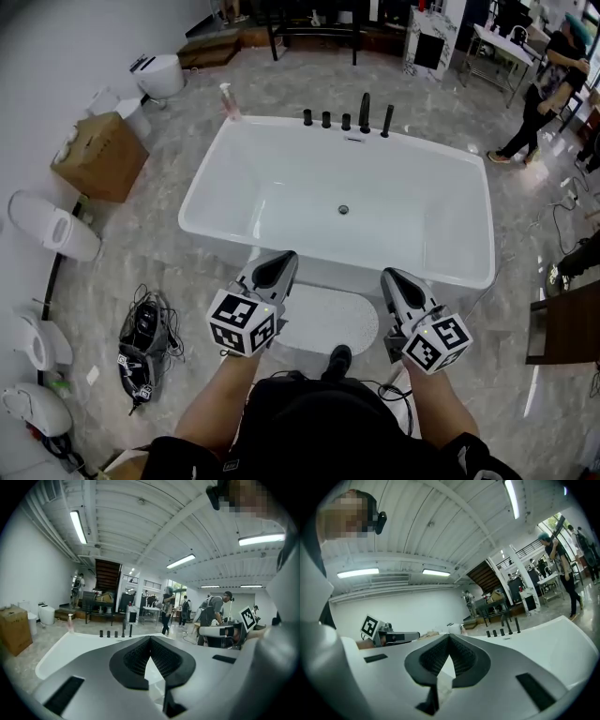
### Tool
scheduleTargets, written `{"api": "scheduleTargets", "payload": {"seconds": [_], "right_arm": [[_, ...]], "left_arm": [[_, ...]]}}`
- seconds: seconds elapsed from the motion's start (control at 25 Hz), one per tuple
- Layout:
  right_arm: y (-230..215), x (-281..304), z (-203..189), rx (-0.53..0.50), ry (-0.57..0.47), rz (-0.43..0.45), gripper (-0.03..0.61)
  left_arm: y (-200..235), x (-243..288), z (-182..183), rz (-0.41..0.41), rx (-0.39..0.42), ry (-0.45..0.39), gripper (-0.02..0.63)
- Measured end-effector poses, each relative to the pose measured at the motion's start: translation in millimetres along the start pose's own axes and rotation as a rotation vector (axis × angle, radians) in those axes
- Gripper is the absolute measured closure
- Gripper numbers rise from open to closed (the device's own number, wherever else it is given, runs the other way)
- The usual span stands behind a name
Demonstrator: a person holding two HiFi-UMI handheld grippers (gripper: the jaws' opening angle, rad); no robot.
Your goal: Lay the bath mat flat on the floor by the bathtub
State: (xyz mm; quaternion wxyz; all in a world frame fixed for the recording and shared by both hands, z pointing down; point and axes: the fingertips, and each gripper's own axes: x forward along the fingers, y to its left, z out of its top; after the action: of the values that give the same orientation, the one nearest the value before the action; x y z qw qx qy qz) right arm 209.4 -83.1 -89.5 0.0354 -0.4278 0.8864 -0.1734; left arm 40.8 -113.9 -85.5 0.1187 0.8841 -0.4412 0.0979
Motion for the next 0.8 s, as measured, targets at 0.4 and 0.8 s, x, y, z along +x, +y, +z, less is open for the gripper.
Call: {"api": "scheduleTargets", "payload": {"seconds": [0.4,0.8], "right_arm": [[87,-31,-13,-0.006,-0.066,-0.124,0.565],[109,-44,-8,-0.111,-0.068,-0.192,0.566]], "left_arm": [[10,-89,-27,-0.006,0.014,0.006,0.603],[0,-121,-33,0.007,0.03,-0.022,0.603]]}}
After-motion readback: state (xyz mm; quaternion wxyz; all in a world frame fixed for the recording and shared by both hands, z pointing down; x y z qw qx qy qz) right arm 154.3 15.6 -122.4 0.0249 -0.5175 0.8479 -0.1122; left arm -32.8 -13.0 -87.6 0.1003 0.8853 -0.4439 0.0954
